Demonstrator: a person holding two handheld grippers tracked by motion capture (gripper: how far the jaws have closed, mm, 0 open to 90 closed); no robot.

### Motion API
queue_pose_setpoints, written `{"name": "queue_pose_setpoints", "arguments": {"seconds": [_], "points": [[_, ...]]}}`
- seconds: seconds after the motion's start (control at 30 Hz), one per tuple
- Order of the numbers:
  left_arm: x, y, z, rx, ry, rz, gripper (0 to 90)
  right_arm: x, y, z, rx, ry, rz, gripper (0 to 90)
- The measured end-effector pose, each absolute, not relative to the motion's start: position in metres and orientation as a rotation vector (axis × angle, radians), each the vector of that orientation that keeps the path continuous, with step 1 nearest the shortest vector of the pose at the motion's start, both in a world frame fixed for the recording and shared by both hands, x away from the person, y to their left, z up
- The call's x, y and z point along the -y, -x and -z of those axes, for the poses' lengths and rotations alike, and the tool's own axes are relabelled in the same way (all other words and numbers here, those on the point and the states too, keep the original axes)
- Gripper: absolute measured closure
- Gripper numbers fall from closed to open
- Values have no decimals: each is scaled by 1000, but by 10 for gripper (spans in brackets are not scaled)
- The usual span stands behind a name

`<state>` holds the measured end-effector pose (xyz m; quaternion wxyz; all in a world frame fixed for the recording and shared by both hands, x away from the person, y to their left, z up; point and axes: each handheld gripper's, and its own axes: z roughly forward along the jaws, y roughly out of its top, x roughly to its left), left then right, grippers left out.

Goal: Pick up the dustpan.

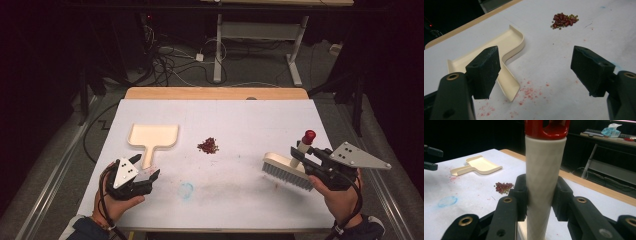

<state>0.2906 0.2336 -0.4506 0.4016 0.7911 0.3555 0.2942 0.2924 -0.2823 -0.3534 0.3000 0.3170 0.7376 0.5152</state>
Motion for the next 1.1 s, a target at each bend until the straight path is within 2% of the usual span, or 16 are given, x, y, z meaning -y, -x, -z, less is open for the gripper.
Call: {"name": "queue_pose_setpoints", "arguments": {"seconds": [0.33, 0.53, 0.7, 0.9, 1.03, 1.1], "points": [[-238, -288, 450, -932, -1990, -748, 236, 277, -295, 355, -1961, -843, -1352, 698], [-239, -290, 451, -1025, -1996, -706, 236, 274, -296, 357, -1962, -842, -1344, 699], [-236, -304, 457, -1149, -2053, -668, 236, 274, -297, 357, -1958, -838, -1338, 699], [-236, -318, 459, -1195, -2036, -627, 236, 276, -298, 357, -1946, -848, -1341, 699], [-233, -332, 465, -1245, -2082, -612, 237, 277, -297, 356, -1937, -853, -1342, 699], [-237, -345, 468, -1311, -2065, -595, 240, 277, -296, 355, -1932, -851, -1340, 699]]}}
